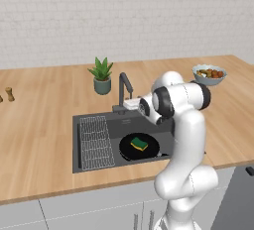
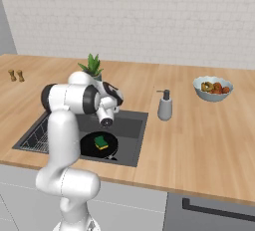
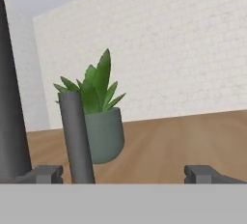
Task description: Pick the pan and sponge and place them into the sink. Then turn on the water.
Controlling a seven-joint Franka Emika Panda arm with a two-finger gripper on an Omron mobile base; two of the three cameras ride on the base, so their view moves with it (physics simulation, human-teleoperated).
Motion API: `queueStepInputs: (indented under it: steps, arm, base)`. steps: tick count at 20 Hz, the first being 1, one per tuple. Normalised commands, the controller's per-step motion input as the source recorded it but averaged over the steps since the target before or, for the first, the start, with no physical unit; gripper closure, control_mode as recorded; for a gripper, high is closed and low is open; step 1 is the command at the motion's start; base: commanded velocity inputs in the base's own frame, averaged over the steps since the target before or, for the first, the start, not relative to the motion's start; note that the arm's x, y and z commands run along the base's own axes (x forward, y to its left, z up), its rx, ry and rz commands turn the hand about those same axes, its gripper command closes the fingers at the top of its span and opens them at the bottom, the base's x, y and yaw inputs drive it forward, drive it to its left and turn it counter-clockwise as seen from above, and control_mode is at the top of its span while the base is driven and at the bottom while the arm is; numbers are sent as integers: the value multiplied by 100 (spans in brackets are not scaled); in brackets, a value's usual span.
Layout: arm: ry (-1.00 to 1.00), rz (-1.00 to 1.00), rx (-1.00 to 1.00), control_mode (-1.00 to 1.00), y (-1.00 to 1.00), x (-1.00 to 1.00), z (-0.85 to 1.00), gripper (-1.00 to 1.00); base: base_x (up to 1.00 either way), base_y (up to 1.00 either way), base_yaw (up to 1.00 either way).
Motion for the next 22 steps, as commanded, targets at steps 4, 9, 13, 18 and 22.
queueStepInputs:
  steps: [4,9,13,18,22]
  arm:
    - [0,0,0,-100,0,21,0,-100]
    - [0,0,0,-100,-2,17,0,-100]
    - [0,0,1,-100,-33,13,0,-100]
    - [0,-5,3,-100,-74,1,-1,-100]
    - [0,-9,3,-100,-69,0,0,-100]
  base:
    - [0,0,0]
    - [0,0,0]
    - [0,0,0]
    - [0,0,0]
    - [0,0,0]
